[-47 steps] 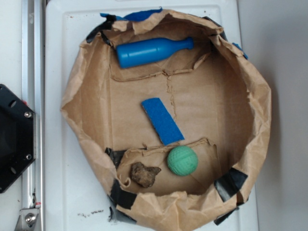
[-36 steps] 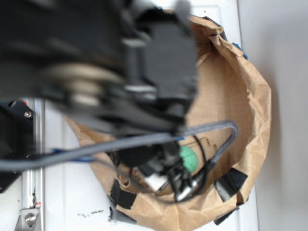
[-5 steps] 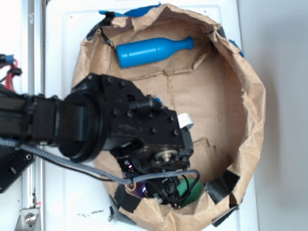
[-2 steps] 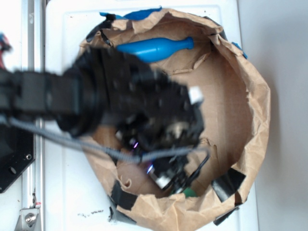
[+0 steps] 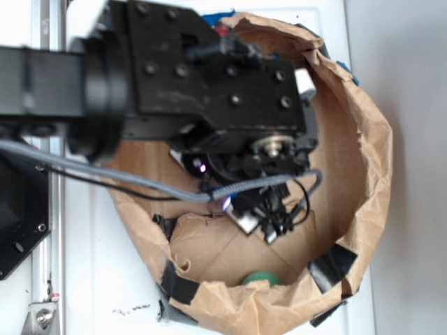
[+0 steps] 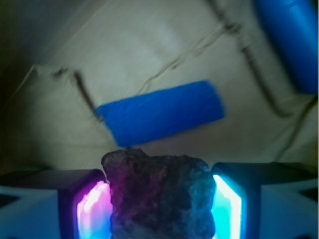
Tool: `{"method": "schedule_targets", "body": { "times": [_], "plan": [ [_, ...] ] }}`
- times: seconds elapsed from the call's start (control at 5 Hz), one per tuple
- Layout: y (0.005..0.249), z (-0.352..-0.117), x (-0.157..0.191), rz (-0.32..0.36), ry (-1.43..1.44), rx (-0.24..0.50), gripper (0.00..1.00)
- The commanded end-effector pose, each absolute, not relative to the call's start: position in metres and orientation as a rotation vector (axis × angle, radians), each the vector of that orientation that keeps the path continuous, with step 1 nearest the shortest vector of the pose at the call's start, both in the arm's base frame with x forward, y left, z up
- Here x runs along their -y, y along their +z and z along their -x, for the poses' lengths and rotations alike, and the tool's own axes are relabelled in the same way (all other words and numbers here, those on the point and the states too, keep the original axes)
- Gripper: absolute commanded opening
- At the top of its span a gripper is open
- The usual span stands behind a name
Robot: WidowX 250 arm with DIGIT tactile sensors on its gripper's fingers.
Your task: Grab the rock.
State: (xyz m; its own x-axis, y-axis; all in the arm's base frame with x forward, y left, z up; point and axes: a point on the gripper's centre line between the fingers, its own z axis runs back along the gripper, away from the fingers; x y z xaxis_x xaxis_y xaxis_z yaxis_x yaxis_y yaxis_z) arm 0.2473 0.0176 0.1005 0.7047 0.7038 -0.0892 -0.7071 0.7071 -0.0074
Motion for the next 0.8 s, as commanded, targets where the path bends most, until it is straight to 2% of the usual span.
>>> {"method": "schedule_targets", "body": {
  "times": [0.0, 0.2, 0.6],
  "plan": [
    [0.165, -0.246, -0.010, 0.098, 0.835, 0.058, 0.00],
    [0.172, -0.235, -0.007, 0.096, 0.823, 0.122, 0.00],
    [0.161, -0.228, -0.010, 0.068, 0.847, 0.148, 0.00]
  ]
}}
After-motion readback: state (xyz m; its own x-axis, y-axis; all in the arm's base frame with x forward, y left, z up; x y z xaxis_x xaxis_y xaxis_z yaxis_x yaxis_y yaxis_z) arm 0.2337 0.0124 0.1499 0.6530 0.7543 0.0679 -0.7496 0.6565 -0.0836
